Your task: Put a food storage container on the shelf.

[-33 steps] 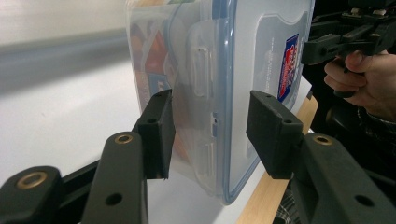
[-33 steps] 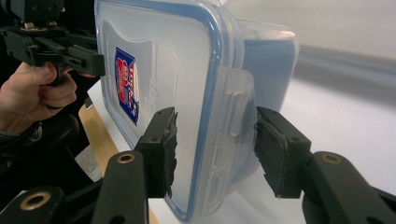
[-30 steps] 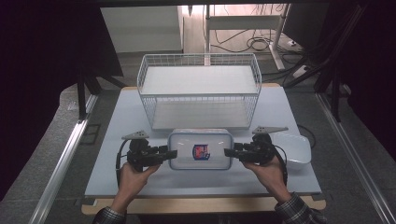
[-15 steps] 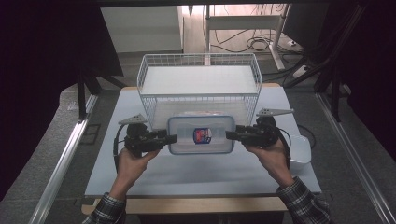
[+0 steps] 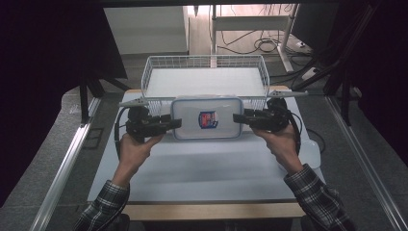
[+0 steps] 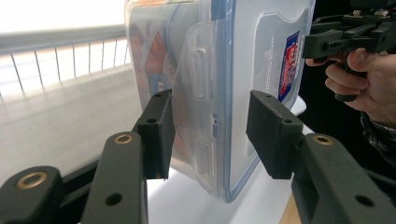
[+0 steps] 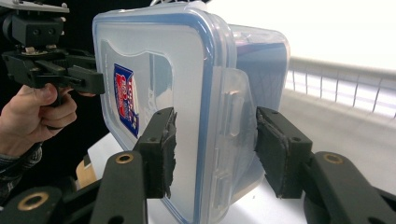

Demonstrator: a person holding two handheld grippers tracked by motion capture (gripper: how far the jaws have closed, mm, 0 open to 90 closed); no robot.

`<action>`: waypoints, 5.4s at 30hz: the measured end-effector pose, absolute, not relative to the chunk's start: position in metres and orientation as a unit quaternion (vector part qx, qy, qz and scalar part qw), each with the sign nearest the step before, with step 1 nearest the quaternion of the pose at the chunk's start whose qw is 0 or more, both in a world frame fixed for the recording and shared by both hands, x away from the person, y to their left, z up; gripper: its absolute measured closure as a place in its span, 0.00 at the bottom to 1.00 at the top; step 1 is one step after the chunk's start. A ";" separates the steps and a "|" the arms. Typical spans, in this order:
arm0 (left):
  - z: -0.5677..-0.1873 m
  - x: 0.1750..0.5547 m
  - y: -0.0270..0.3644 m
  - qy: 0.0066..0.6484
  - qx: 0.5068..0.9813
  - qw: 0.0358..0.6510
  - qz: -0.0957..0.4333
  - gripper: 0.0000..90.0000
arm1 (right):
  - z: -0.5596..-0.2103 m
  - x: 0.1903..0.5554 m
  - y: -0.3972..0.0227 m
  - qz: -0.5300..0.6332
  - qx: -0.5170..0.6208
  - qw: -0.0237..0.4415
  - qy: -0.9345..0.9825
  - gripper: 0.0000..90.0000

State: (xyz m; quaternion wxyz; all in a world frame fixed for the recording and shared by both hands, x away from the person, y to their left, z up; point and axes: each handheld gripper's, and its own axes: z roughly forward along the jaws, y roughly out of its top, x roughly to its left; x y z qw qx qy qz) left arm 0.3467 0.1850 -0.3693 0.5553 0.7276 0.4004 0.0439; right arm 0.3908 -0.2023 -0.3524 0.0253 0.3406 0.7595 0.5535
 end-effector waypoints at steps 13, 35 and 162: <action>-0.338 0.377 0.189 0.394 0.723 0.566 0.048 0.58 | -0.320 0.418 -0.200 0.566 0.337 0.038 0.751 0.55; -0.311 0.431 0.194 0.415 0.711 0.566 0.039 0.58 | -0.298 0.470 -0.192 0.573 0.362 0.032 0.734 0.54; -0.440 0.314 0.159 0.319 0.781 0.516 0.146 0.03 | -0.386 0.371 -0.192 0.509 0.270 0.140 0.805 0.01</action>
